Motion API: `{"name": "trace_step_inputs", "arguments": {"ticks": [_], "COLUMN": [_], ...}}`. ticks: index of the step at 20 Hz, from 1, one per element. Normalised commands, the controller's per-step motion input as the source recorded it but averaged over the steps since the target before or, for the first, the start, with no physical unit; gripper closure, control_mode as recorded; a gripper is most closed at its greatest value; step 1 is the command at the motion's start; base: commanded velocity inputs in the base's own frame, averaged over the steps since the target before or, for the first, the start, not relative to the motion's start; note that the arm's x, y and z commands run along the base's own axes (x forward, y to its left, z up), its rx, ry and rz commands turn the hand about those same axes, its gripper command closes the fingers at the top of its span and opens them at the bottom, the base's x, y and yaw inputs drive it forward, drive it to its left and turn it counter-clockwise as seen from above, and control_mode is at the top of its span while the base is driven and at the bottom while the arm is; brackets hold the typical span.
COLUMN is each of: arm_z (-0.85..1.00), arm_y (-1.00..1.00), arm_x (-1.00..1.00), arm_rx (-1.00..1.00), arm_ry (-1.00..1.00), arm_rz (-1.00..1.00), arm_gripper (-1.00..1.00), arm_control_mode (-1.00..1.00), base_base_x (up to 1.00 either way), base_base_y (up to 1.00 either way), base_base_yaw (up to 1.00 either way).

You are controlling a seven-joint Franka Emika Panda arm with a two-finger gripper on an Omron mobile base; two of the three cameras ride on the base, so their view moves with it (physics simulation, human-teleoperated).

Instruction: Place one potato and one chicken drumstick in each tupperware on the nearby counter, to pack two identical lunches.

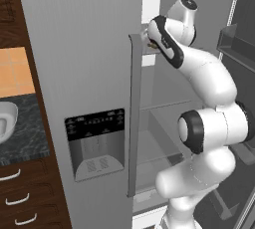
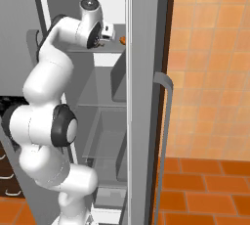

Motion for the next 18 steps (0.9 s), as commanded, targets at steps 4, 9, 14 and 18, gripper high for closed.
{"name": "trace_step_inputs", "arguments": {"ticks": [4, 9, 14, 18], "arm_z": [0.03, -0.57, -1.0, -0.67], "arm_y": [-0.28, -0.06, -0.03, -0.09], "arm_x": [-1.0, -1.0, -1.0, -1.0], "arm_rx": [0.0, -0.05, -0.11, -0.02], "arm_ry": [-0.01, 0.0, 0.01, 0.01], "arm_rz": [-0.04, -0.01, -0.01, -0.02], "arm_gripper": [1.0, 1.0, 1.0, 1.0], "arm_control_mode": [-1.0, -1.0, -1.0, -1.0], "base_base_x": [0.0, 0.0, 0.0, 0.0], "base_base_y": [0.0, 0.0, 0.0, 0.0], "base_base_yaw": [0.0, 0.0, 0.0, 0.0]}}
